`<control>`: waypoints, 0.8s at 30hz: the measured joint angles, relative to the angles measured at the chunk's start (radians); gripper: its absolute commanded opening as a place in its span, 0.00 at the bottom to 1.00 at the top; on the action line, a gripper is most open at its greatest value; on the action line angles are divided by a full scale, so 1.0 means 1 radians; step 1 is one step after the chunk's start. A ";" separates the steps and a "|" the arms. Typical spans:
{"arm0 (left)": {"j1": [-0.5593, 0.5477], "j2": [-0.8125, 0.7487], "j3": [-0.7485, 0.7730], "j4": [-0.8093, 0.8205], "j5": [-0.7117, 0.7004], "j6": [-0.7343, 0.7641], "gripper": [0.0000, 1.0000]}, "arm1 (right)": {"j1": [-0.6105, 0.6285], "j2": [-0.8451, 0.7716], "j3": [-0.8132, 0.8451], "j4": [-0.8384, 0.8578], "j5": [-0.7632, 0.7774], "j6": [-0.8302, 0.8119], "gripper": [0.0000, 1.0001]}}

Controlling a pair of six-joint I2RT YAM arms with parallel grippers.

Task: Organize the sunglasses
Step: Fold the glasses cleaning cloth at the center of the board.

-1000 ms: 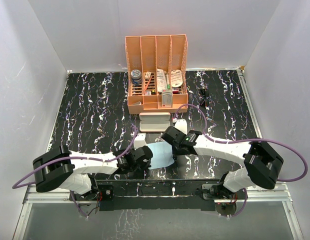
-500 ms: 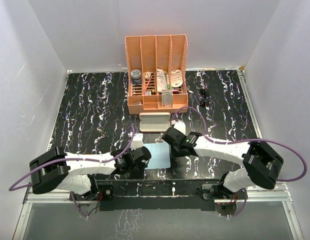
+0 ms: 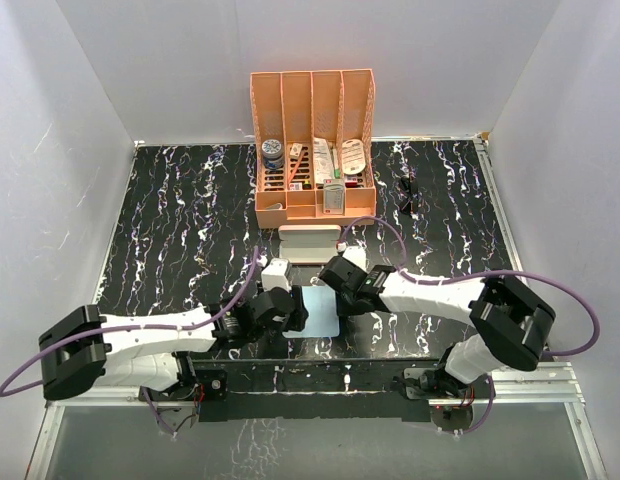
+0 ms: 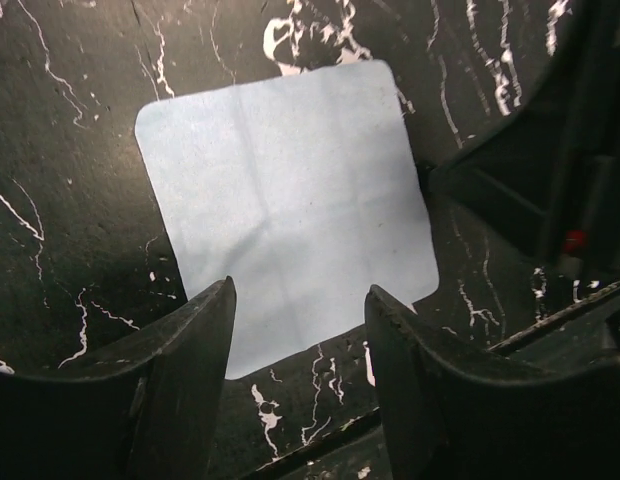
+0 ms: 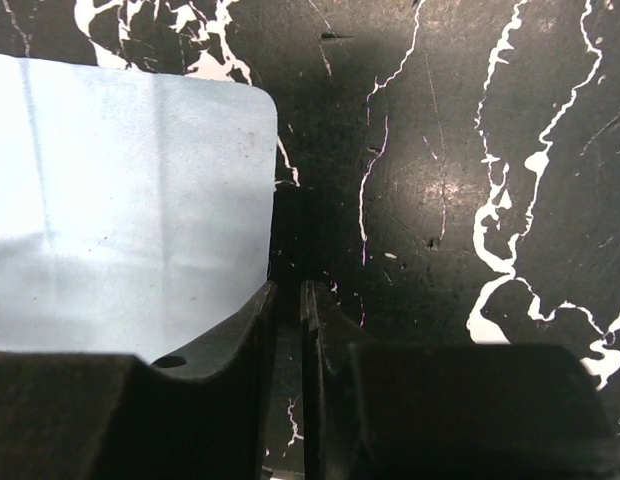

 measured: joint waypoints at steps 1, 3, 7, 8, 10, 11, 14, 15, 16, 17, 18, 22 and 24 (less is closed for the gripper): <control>0.000 -0.018 0.000 -0.001 -0.005 0.002 0.54 | 0.000 0.010 0.000 0.002 0.000 0.002 0.15; 0.000 -0.054 0.000 -0.008 -0.013 0.007 0.55 | 0.002 0.024 0.000 0.007 0.000 0.006 0.15; 0.000 -0.124 -0.013 -0.019 -0.039 0.008 0.57 | 0.007 0.027 0.001 0.012 0.001 0.021 0.16; 0.000 -0.140 -0.019 -0.027 -0.045 0.008 0.57 | 0.009 0.028 0.002 0.013 0.001 0.023 0.17; 0.000 -0.170 -0.033 -0.042 -0.060 0.007 0.58 | 0.011 0.028 0.006 0.015 0.001 0.027 0.18; 0.000 -0.180 -0.040 -0.049 -0.066 0.007 0.58 | 0.011 0.029 0.008 0.018 0.001 0.031 0.18; 0.000 -0.196 -0.054 -0.070 -0.075 0.004 0.59 | 0.013 0.030 0.015 0.024 0.001 0.039 0.18; 0.000 -0.198 -0.056 -0.072 -0.077 0.003 0.59 | 0.013 0.032 0.018 0.026 0.001 0.040 0.18; 0.000 -0.200 -0.058 -0.075 -0.079 0.002 0.60 | 0.013 0.037 0.022 0.027 0.001 0.040 0.18; 0.000 -0.201 -0.060 -0.077 -0.080 0.000 0.60 | 0.013 0.043 0.026 0.029 0.001 0.040 0.18; 0.000 -0.202 -0.060 -0.079 -0.082 -0.001 0.60 | 0.014 0.051 0.031 0.031 0.001 0.040 0.18; 0.000 -0.203 -0.061 -0.087 -0.086 -0.002 0.61 | 0.017 0.073 0.038 0.033 0.004 0.041 0.18; 0.000 -0.206 -0.063 -0.089 -0.087 -0.003 0.61 | 0.018 0.074 0.040 0.032 0.005 0.041 0.18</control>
